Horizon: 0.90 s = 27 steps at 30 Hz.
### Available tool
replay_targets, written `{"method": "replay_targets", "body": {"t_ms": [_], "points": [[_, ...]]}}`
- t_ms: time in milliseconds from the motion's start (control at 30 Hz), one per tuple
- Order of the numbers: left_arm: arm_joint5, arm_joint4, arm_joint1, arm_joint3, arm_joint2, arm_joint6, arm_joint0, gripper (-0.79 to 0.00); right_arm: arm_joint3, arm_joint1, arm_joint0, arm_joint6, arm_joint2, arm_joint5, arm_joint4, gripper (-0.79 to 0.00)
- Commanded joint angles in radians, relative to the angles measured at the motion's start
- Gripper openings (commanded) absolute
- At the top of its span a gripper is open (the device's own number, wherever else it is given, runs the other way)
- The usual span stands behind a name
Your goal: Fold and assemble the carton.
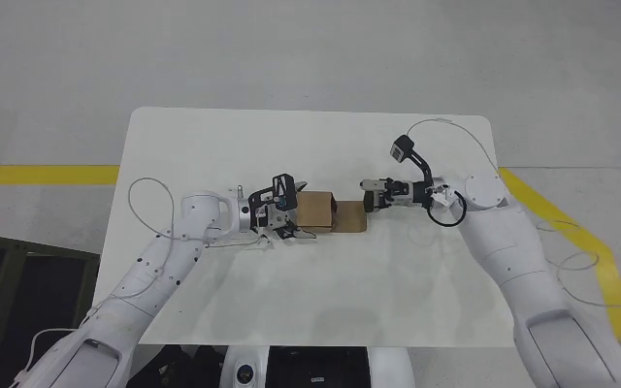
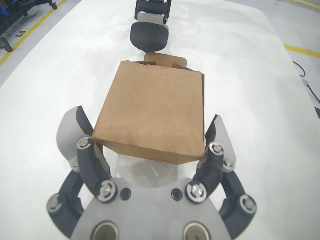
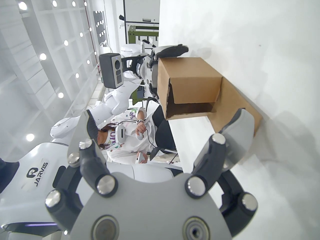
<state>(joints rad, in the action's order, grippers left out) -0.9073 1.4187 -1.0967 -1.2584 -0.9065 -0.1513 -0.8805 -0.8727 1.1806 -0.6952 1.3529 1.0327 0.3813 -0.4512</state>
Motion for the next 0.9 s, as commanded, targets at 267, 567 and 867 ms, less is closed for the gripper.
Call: {"method": "replay_targets", "body": {"t_ms": [267,567,867], "points": [[0.004,0.0,-0.001,-0.007,-0.003,0.001,-0.007,0.0,-0.094,-0.029,-0.086,-0.03,0.037,-0.063,0.056,0.0],[0.0,0.002,-0.002,-0.009,-0.006,0.003,-0.009,0.0,-0.044,-0.011,-0.083,-0.005,-0.007,-0.063,0.007,0.0],[-0.001,0.004,-0.002,-0.01,-0.009,0.003,-0.012,0.0,0.026,0.013,-0.048,0.106,-0.025,-0.046,-0.145,0.0]]}}
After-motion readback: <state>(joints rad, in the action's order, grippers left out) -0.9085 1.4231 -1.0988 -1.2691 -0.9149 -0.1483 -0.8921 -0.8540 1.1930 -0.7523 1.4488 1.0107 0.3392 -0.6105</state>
